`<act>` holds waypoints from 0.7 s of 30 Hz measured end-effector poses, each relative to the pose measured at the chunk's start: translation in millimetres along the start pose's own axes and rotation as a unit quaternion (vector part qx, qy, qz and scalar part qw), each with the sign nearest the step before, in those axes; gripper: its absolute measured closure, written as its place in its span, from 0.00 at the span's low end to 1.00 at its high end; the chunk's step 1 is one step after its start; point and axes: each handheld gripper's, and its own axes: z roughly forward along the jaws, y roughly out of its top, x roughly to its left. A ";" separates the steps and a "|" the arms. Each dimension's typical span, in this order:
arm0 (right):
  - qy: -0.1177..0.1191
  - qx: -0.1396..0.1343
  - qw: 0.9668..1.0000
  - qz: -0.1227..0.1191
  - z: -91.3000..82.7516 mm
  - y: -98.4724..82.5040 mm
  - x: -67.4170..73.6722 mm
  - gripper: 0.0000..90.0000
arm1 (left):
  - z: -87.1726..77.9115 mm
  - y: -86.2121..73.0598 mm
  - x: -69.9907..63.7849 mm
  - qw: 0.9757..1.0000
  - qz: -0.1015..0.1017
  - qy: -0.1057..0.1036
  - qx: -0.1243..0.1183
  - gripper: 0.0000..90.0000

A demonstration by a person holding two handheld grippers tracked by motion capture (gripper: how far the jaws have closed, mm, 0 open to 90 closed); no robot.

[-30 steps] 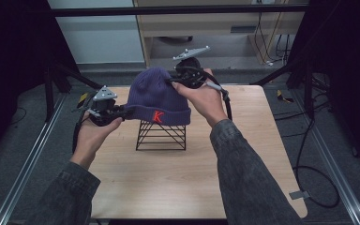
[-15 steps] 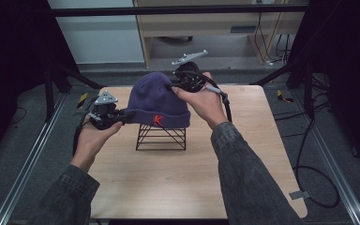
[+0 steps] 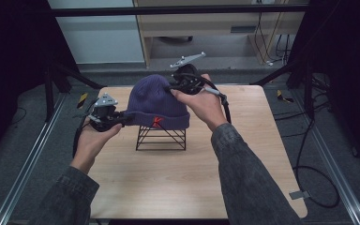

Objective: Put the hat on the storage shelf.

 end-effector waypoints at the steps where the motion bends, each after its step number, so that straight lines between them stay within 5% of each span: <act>1: 0.000 0.001 1.000 -0.001 0.1 -0.7 -0.1 0.84 | 0.4 -0.3 -0.1 1.000 0.000 -0.001 0.001 0.80; 21: 0.008 0.009 1.000 0.005 1.6 -10.9 -0.9 0.84 | 5.1 -6.6 -1.9 1.000 0.006 -0.010 0.008 0.80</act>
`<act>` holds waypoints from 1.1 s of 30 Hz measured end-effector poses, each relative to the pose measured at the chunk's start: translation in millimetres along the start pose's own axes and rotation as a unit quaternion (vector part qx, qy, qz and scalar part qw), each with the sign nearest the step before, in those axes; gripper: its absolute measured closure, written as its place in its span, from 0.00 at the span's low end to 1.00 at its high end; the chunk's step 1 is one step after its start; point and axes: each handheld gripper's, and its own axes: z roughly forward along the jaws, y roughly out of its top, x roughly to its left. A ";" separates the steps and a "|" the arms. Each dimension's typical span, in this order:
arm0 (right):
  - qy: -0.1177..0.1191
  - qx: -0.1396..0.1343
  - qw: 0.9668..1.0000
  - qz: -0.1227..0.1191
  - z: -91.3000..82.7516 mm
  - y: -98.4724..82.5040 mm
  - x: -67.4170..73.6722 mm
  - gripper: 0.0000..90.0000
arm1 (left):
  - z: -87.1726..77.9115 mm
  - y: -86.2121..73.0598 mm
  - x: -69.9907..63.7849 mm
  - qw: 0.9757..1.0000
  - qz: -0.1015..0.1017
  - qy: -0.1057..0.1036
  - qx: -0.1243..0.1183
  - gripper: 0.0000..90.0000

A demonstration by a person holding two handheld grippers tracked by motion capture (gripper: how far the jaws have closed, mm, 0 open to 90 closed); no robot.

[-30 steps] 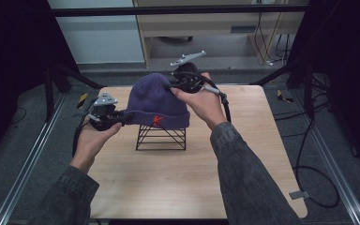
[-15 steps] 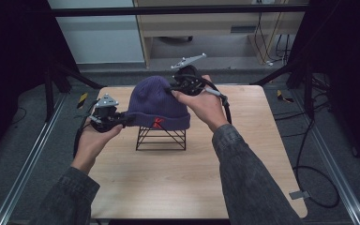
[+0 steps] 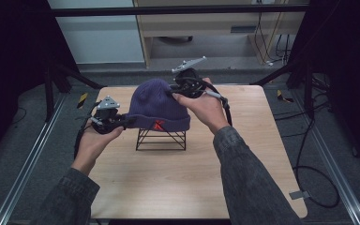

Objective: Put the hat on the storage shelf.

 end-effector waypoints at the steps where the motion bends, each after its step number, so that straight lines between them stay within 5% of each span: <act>1: 0.000 0.000 1.000 0.000 0.0 -0.2 0.0 0.84 | 0.3 -0.3 0.0 1.000 -0.002 0.000 0.000 0.80; 33: 0.010 0.017 1.000 0.001 6.0 -14.8 2.5 0.84 | 7.7 -15.0 0.3 1.000 -0.002 -0.004 0.009 0.80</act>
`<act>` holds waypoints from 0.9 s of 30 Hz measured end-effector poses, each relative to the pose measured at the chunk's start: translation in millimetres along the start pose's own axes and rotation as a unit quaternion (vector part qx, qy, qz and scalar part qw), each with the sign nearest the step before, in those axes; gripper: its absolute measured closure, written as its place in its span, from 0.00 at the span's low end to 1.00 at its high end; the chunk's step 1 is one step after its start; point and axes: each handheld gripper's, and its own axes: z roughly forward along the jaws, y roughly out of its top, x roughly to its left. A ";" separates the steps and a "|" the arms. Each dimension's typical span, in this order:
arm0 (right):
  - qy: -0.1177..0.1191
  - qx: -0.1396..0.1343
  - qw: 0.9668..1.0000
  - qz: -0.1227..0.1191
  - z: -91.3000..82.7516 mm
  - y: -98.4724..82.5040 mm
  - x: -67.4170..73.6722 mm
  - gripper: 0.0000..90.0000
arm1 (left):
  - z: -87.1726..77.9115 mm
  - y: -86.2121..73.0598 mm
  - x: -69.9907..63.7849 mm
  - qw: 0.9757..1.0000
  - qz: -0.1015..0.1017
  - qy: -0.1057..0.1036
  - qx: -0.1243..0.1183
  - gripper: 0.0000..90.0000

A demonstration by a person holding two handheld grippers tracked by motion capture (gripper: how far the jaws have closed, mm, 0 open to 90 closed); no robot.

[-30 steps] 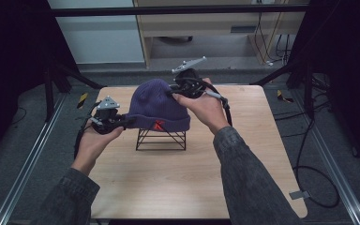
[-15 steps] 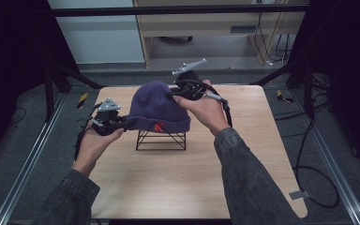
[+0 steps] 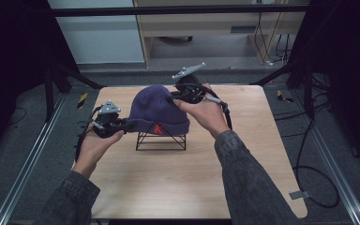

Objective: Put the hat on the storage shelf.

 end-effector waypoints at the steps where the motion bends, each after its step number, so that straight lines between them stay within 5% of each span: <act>1: 0.001 0.000 1.000 0.000 0.2 -0.5 0.0 0.84 | 0.8 -1.1 -0.2 1.000 -0.003 0.000 -0.001 0.80; 27: 0.006 0.036 0.999 -0.004 19.1 -22.9 6.3 0.83 | 19.9 -27.8 5.2 1.000 -0.014 -0.009 0.023 0.78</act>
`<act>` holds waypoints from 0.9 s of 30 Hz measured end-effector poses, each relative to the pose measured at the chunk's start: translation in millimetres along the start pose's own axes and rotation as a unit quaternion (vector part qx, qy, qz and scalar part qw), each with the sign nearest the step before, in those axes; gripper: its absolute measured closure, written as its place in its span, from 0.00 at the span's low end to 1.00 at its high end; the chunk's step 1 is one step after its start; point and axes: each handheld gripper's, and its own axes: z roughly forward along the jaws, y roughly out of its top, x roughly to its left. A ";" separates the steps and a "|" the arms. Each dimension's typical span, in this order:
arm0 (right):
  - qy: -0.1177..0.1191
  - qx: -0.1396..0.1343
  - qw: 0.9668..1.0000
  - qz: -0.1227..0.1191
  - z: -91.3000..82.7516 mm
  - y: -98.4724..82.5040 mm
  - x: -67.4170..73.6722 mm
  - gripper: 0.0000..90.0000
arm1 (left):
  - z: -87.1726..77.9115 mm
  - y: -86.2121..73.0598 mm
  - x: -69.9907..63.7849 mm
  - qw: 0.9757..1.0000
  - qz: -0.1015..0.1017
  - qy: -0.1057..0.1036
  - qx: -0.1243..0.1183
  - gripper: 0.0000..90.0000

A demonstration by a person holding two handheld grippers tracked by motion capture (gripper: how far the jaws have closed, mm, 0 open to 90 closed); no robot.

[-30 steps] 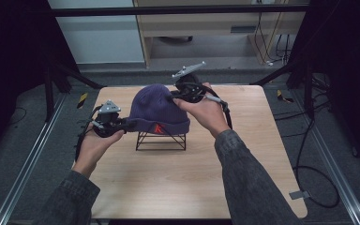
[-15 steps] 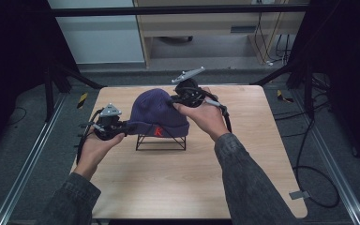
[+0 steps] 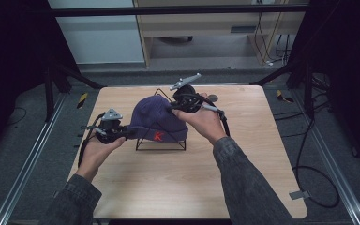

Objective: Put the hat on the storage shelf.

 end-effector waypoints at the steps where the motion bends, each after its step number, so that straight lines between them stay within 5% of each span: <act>1: 0.001 0.001 1.000 0.000 1.1 -0.8 0.2 0.83 | 0.7 -1.2 0.6 1.000 -0.001 0.000 0.001 0.78; 27: 0.005 0.013 1.000 0.005 8.9 -12.1 4.8 0.82 | 11.3 -13.0 3.4 1.000 -0.008 -0.001 0.014 0.76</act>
